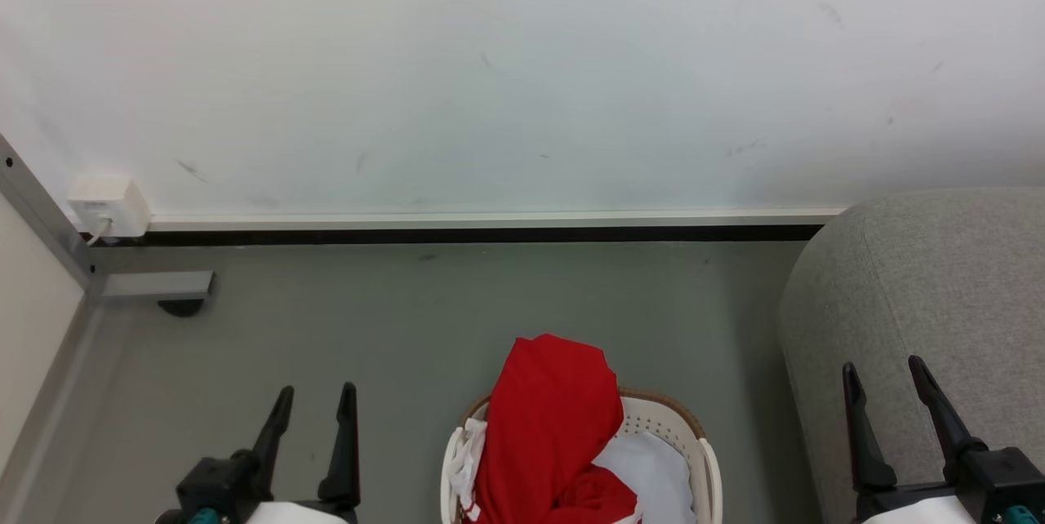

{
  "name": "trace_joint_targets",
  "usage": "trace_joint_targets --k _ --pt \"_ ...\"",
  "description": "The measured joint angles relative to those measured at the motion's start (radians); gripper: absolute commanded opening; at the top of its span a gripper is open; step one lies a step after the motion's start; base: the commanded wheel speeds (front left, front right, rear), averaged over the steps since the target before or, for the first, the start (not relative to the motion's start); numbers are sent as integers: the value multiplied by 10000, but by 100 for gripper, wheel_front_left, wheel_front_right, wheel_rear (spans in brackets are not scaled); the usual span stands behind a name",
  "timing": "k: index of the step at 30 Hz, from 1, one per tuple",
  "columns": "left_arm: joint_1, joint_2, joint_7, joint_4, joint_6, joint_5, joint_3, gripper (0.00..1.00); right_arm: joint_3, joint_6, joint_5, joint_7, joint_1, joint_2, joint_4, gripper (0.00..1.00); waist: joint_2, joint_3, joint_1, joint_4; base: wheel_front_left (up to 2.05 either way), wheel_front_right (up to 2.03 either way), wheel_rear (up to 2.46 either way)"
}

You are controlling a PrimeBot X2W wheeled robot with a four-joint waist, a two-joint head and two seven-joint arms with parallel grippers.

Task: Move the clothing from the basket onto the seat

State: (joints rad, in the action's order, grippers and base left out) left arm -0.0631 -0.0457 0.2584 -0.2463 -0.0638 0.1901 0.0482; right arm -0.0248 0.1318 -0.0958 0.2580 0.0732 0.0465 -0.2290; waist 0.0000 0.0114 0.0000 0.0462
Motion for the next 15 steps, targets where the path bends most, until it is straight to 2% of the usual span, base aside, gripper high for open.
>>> trace_joint_targets --k 15 --pt "-2 -6 56 8 21 -71 40 100 46 0 98 63 8 10 -27 100 0 175 0 -177 0 0 0"
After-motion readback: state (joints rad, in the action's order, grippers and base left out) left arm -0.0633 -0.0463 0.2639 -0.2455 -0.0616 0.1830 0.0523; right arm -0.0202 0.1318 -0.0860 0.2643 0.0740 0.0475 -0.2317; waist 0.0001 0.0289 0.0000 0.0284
